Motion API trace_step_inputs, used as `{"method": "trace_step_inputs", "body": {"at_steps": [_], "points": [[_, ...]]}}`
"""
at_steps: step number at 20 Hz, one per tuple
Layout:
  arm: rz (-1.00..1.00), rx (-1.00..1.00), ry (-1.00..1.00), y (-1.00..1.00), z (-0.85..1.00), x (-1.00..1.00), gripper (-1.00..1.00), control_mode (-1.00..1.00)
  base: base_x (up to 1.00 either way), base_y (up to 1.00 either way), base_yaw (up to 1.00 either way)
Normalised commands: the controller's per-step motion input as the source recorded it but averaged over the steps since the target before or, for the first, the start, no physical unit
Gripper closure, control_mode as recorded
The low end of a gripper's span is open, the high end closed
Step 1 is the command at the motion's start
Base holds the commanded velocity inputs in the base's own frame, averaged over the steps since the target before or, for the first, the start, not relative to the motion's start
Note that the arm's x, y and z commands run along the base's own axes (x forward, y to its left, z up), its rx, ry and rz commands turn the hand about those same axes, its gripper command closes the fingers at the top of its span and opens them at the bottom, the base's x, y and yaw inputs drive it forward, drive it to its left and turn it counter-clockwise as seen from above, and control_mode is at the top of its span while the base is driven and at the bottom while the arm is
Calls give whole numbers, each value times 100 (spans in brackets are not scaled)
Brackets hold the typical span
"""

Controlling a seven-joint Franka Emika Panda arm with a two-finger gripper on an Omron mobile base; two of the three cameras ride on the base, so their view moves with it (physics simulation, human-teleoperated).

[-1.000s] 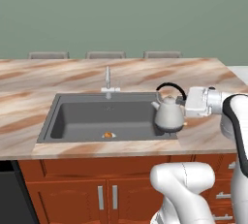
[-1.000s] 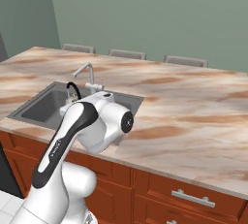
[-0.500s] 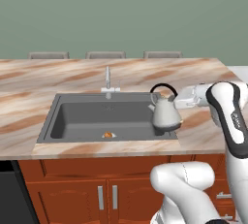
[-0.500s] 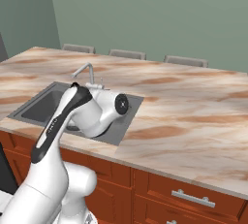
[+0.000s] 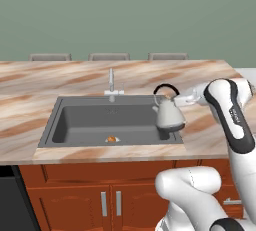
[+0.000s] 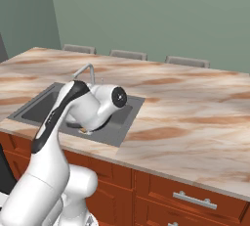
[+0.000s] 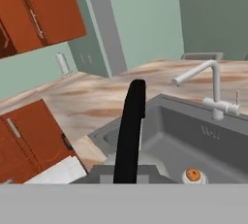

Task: Open the cabinet, pick the kettle from the cabinet, and place it in the sink.

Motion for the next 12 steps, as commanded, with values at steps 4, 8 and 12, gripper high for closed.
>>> {"method": "trace_step_inputs", "body": {"at_steps": [4, 8, 12], "points": [[-33, 0, 0, 23, -8, 40, 100, -100, 0, 0, 0], [-39, -1, 4, 27, -9, 32, 100, -100, 0, 0, 0], [-47, -1, 13, 36, -6, 25, 100, -100, 0, 0, 0]]}}
